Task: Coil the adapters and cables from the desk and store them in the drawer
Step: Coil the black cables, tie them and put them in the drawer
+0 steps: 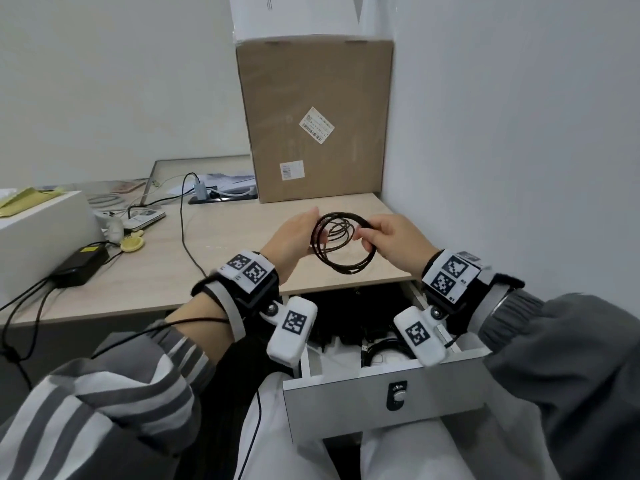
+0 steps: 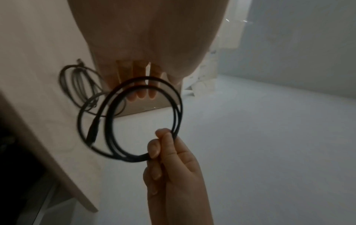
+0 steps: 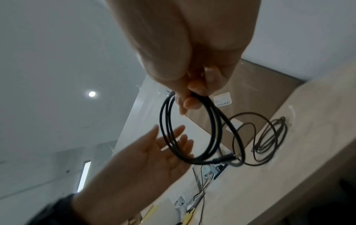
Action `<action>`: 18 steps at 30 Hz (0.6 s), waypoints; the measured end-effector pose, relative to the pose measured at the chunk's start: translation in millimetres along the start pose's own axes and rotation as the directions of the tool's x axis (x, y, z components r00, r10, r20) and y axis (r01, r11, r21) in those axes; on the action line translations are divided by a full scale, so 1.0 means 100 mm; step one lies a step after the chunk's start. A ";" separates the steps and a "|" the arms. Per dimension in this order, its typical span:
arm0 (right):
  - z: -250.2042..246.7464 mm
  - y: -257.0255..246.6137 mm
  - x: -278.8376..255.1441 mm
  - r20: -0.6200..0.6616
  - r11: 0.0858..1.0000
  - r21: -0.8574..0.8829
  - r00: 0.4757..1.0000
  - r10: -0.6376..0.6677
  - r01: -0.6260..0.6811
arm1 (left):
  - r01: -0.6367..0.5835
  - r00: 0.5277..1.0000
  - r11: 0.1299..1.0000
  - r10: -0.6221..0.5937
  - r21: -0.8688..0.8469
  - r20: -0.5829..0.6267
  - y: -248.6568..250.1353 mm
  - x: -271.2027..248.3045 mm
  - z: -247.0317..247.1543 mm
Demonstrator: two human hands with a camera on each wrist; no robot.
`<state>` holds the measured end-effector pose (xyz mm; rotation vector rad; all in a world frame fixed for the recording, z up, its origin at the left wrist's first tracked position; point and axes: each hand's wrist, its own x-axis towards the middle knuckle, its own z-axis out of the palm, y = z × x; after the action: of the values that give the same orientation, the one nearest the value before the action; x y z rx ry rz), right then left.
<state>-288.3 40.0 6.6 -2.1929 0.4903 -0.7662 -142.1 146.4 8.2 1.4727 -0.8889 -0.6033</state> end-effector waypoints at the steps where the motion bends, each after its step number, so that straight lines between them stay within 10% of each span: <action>1: -0.03 -0.04 0.00 0.051 0.997 -0.078 0.998 -0.027 0.031 | -0.074 0.997 0.991 0.071 0.115 0.032 0.08 -0.01 -0.01; 5: -0.09 -0.27 0.00 0.132 0.946 -0.271 0.980 -0.149 0.180 | -0.287 0.934 0.821 0.125 0.494 0.335 0.40 -0.12 0.07; 8: -0.12 -0.34 -0.01 0.047 0.957 -0.201 0.978 -0.203 0.209 | -0.346 0.931 0.689 0.167 0.636 0.325 0.51 -0.13 0.08; 18: -0.10 -0.50 0.00 0.004 0.955 0.296 1.000 -0.018 0.016 | -0.276 0.948 0.958 0.256 -0.083 -0.189 0.57 -0.07 0.04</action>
<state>-289.4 67.1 49.3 -1.9218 0.3296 -0.7872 -159.0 152.4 62.5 1.2592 -0.8830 -0.3100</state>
